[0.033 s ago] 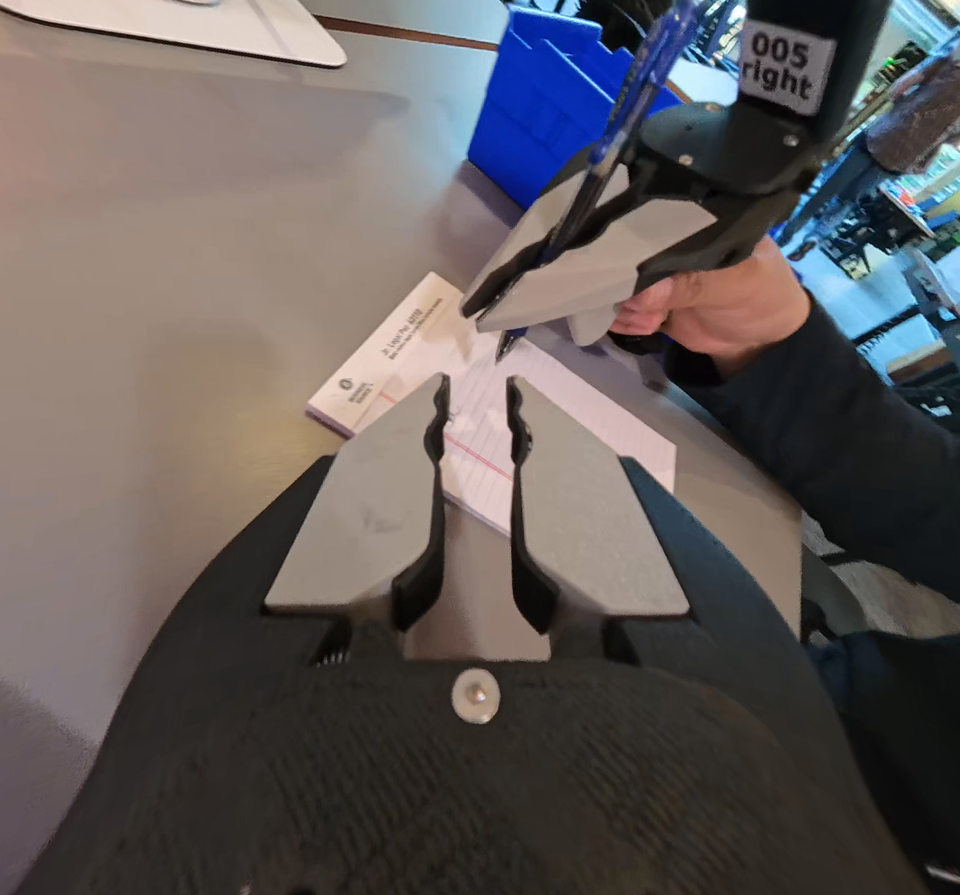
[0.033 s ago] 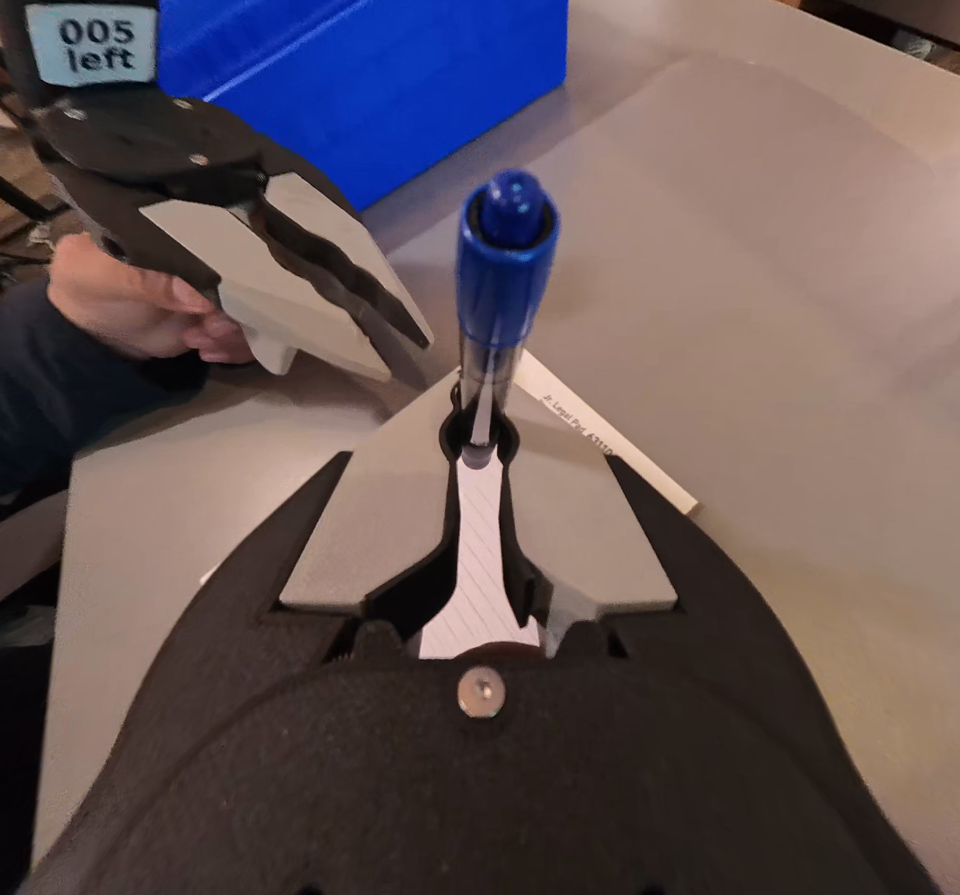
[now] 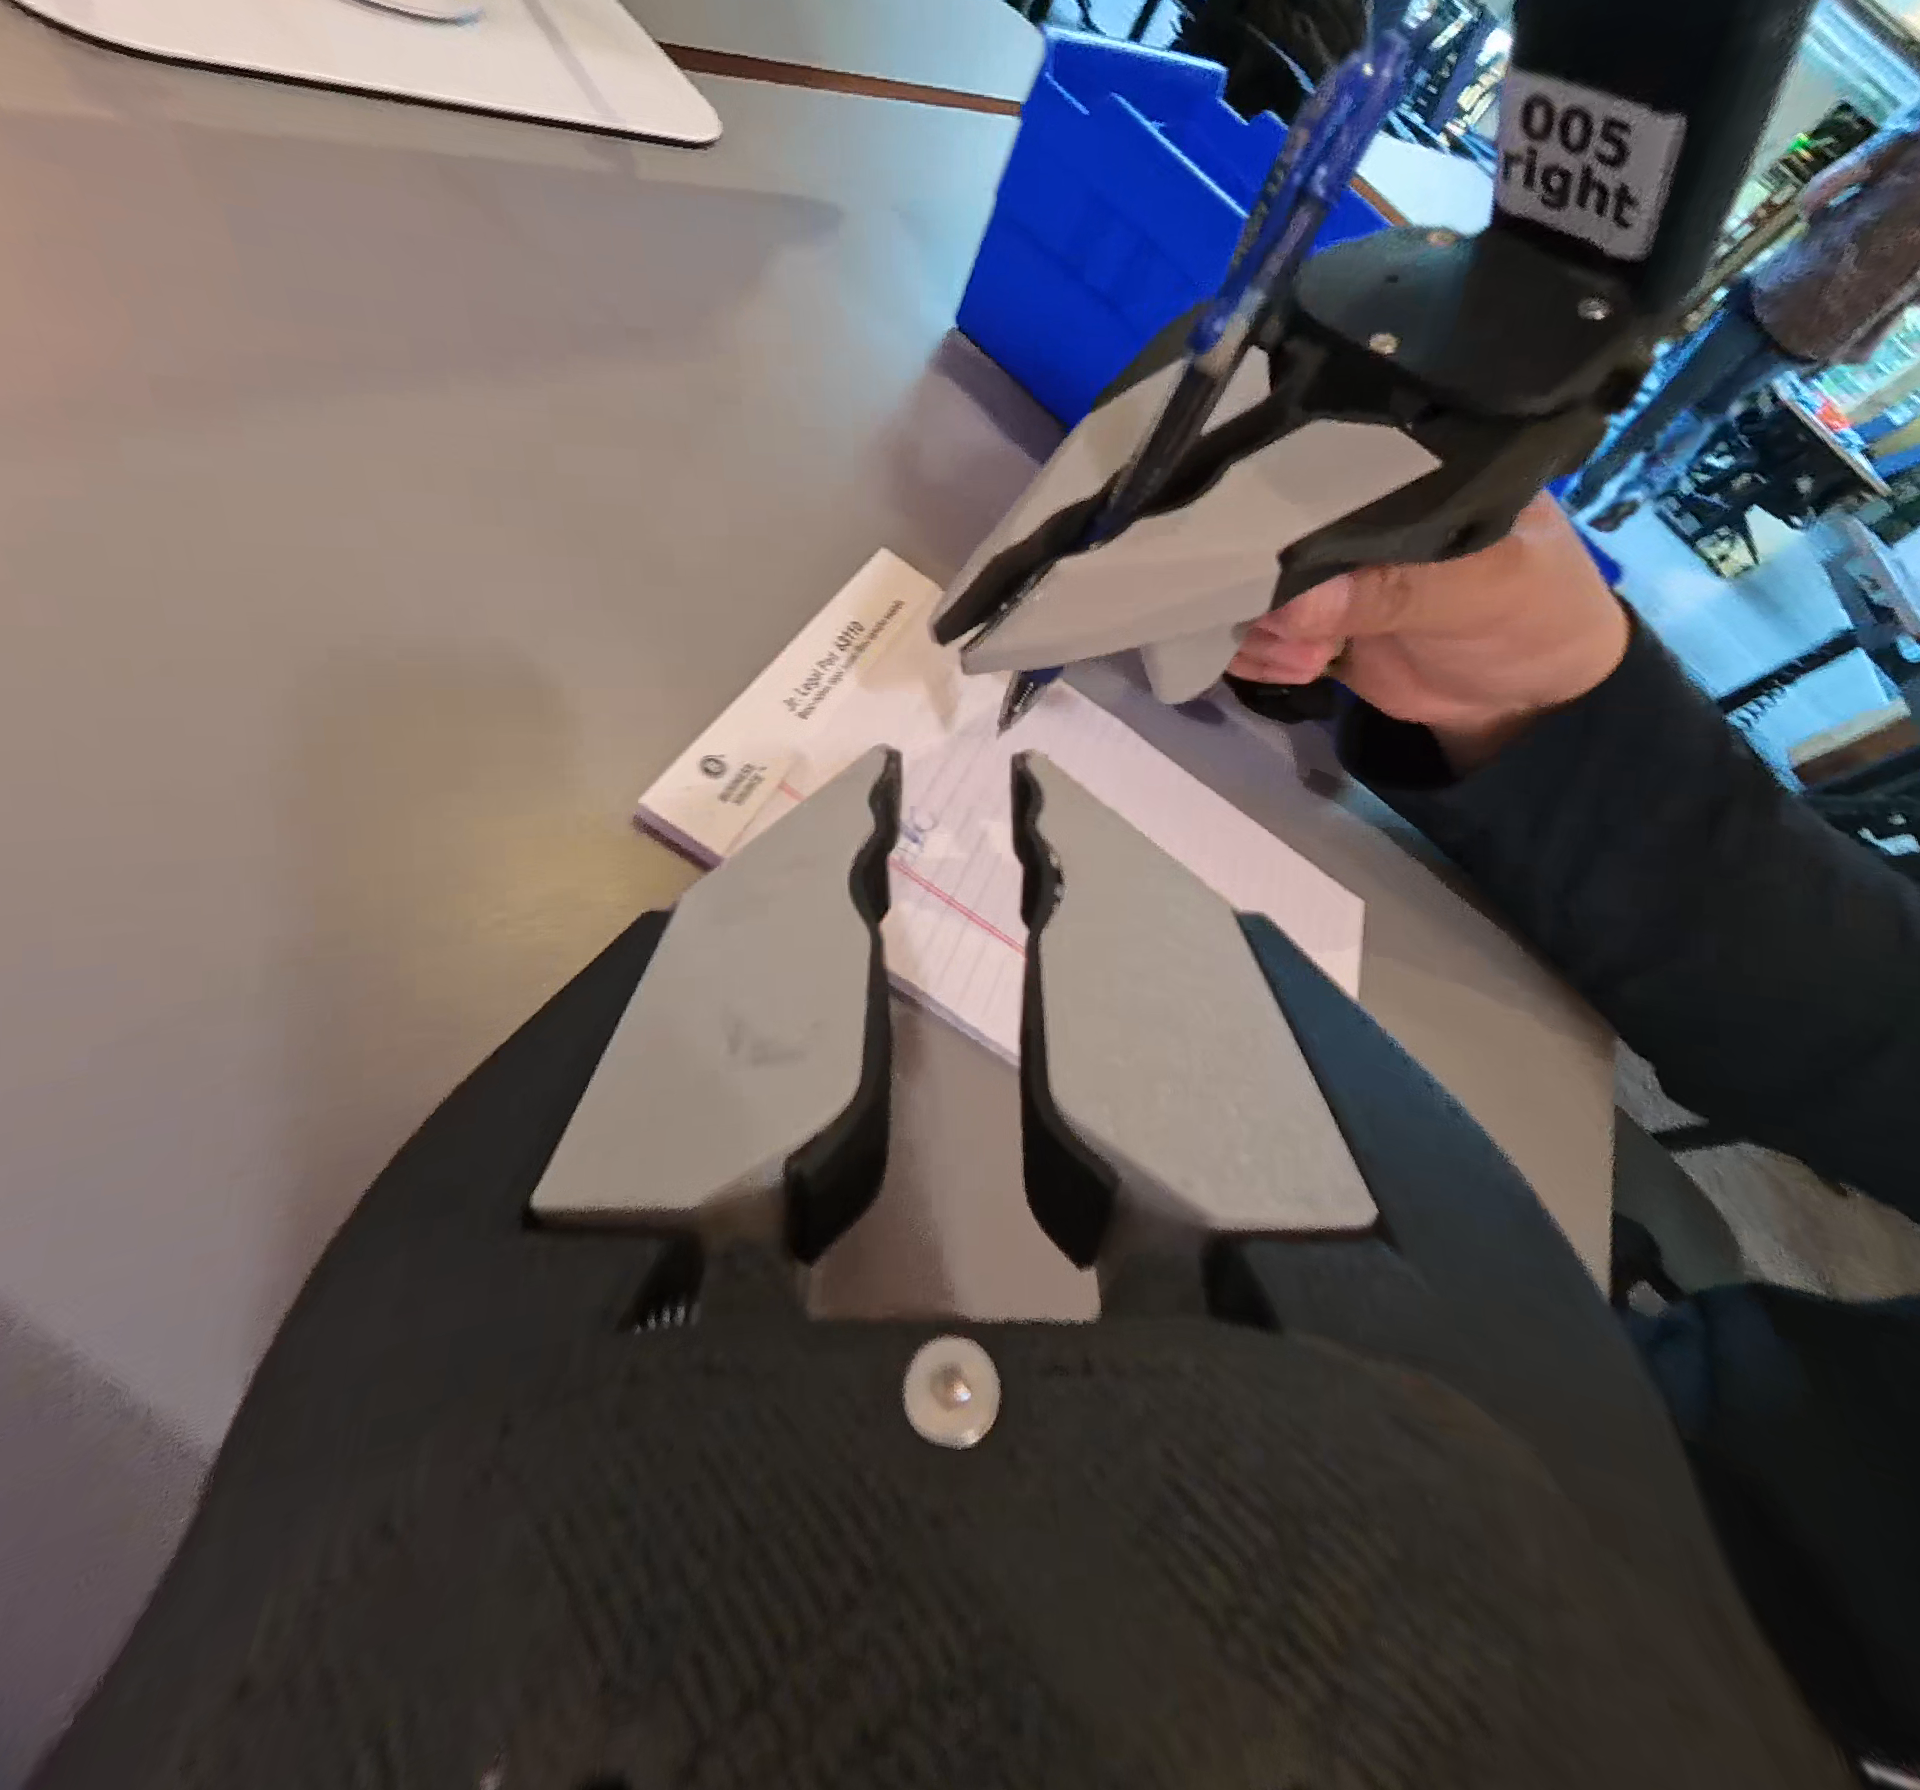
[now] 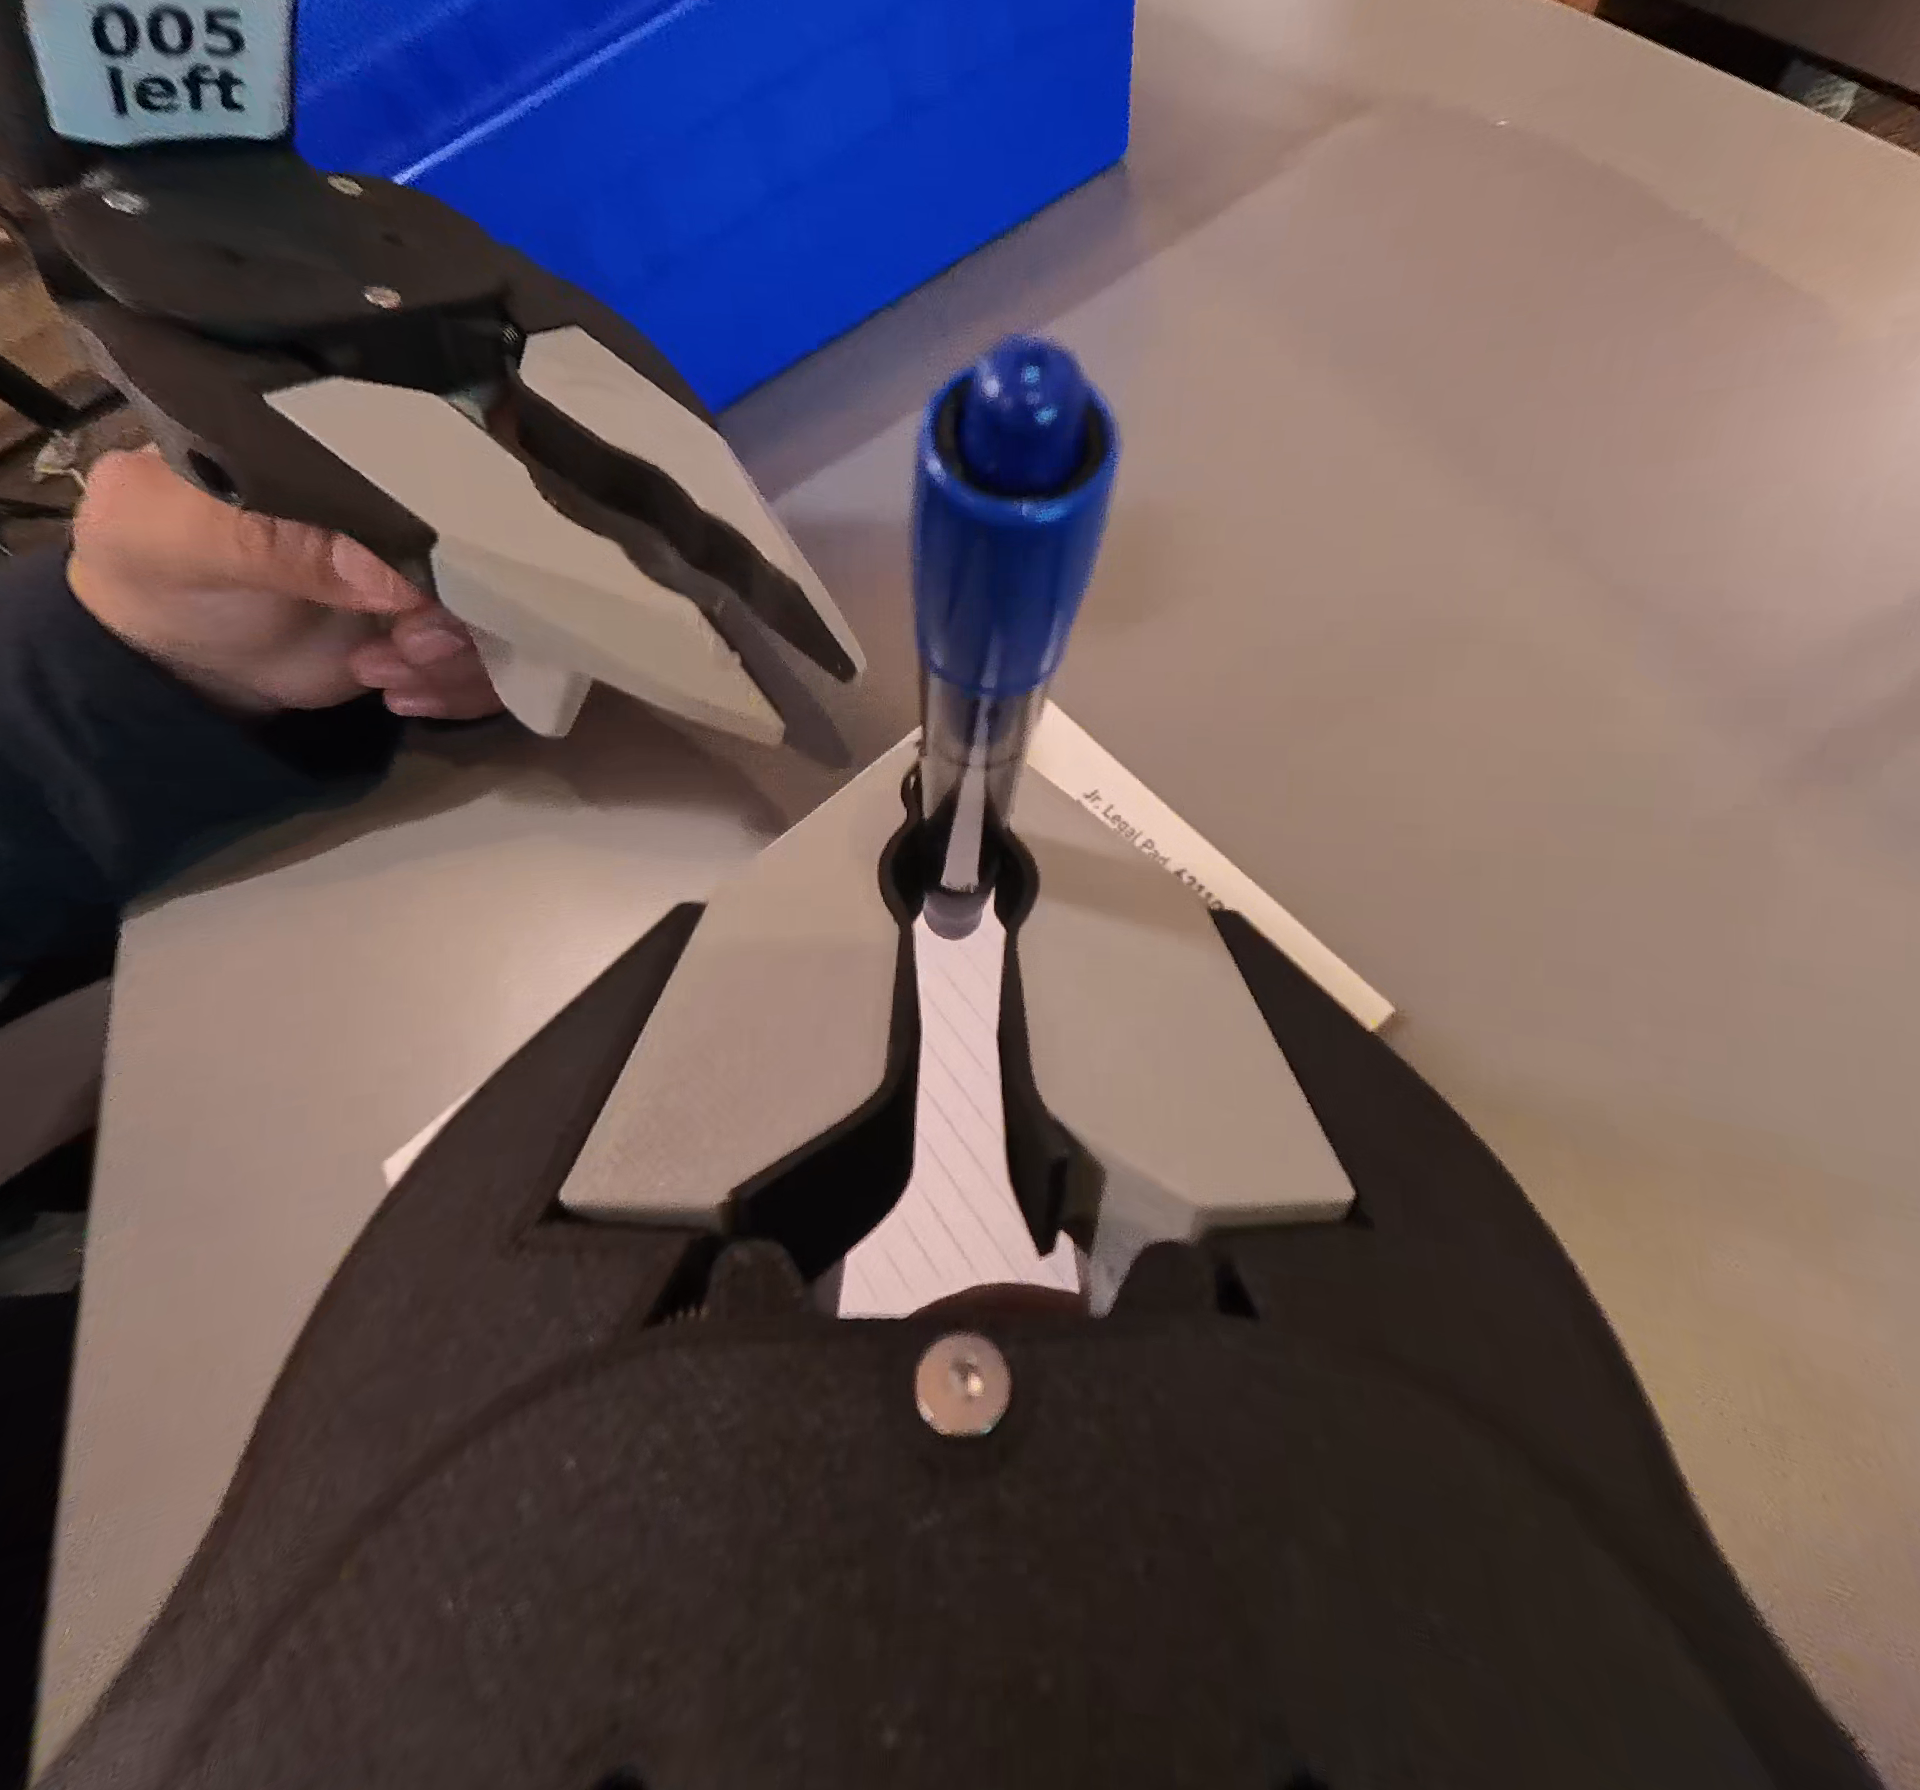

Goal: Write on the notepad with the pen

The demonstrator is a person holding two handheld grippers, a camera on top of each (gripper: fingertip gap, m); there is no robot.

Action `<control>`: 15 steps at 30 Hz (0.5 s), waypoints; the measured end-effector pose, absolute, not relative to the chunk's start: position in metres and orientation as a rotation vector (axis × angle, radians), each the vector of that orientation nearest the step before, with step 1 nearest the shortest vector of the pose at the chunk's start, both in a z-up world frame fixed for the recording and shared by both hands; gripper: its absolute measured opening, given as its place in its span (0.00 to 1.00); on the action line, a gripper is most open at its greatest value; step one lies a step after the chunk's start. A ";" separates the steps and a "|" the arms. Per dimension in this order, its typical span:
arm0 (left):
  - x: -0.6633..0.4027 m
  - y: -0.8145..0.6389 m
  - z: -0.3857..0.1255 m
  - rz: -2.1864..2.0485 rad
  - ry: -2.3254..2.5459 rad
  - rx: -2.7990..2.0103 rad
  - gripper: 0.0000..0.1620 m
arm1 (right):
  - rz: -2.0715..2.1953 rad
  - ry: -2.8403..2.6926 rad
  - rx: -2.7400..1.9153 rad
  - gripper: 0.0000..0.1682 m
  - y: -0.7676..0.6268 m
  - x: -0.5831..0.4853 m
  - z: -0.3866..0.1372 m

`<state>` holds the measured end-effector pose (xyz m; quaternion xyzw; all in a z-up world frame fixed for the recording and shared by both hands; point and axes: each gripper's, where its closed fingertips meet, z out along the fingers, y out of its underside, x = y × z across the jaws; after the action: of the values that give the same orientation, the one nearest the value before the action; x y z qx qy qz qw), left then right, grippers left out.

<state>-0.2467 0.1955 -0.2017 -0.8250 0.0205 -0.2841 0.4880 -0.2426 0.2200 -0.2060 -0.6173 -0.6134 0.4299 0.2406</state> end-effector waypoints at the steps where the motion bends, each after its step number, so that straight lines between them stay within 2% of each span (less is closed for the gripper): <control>1: -0.250 0.196 -0.202 -0.680 0.032 -2.007 0.11 | 1.160 -1.684 -1.685 0.02 0.220 -0.244 -0.209; 15: -0.251 0.196 -0.212 -0.658 0.027 -2.060 0.10 | 1.102 -1.727 -1.657 0.02 0.213 -0.255 -0.225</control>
<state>-0.2506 0.1964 -0.2122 -0.8408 0.0109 -0.2686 0.4699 -0.2546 0.2131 -0.2252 -0.6087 -0.6346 0.4049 0.2508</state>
